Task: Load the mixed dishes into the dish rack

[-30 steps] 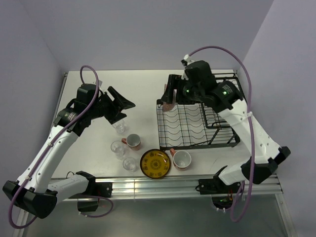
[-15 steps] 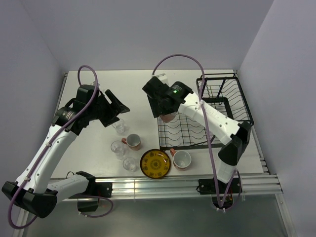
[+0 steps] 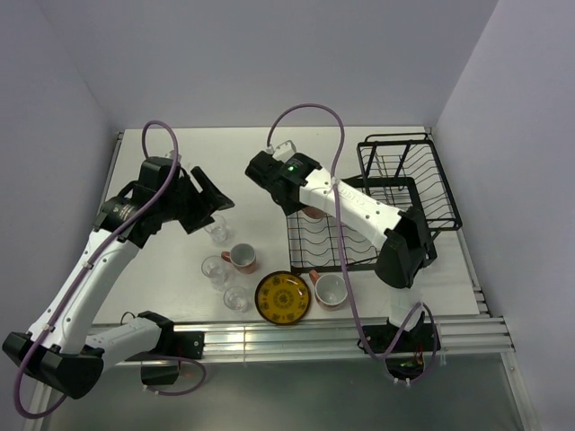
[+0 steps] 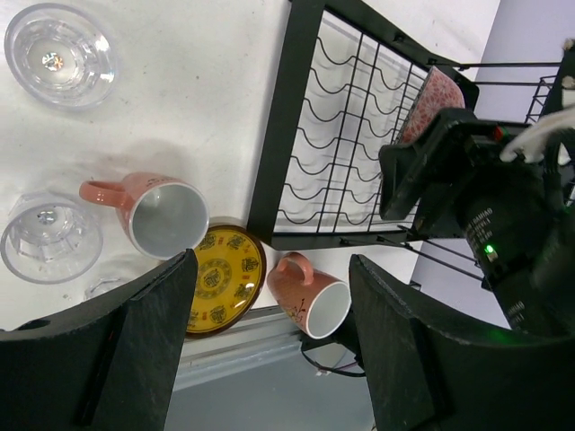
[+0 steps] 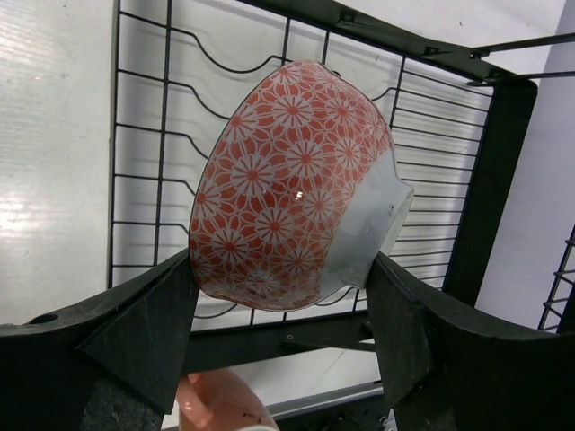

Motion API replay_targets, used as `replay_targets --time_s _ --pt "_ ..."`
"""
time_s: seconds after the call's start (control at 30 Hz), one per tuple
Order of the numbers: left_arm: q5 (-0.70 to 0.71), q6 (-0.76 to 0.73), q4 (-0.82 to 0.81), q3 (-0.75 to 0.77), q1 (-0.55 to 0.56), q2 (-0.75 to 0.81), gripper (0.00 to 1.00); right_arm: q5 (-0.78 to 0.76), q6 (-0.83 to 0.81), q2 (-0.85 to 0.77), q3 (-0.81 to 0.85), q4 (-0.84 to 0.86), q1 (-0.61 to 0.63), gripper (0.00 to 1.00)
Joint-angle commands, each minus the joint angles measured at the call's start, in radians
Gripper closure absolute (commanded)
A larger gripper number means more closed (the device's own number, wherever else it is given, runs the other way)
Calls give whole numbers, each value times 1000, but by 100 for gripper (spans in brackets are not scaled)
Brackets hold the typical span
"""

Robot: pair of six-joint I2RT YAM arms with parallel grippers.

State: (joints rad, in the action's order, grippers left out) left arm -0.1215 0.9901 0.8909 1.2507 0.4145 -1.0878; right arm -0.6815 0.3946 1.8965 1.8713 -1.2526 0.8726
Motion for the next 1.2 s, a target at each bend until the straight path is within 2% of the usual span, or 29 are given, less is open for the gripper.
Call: replay_targets --time_s 0.0,0.3,1.17 --pt "16 -24 -12 -11 0 34 26 -122 0 16 9 -10 -4 100" --pt "-3 -1 -49 -76 0 83 26 -154 -17 9 -204 87 -79 100" --pt "-58 -64 -13 -40 0 49 26 -265 18 171 -219 87 -233 100"
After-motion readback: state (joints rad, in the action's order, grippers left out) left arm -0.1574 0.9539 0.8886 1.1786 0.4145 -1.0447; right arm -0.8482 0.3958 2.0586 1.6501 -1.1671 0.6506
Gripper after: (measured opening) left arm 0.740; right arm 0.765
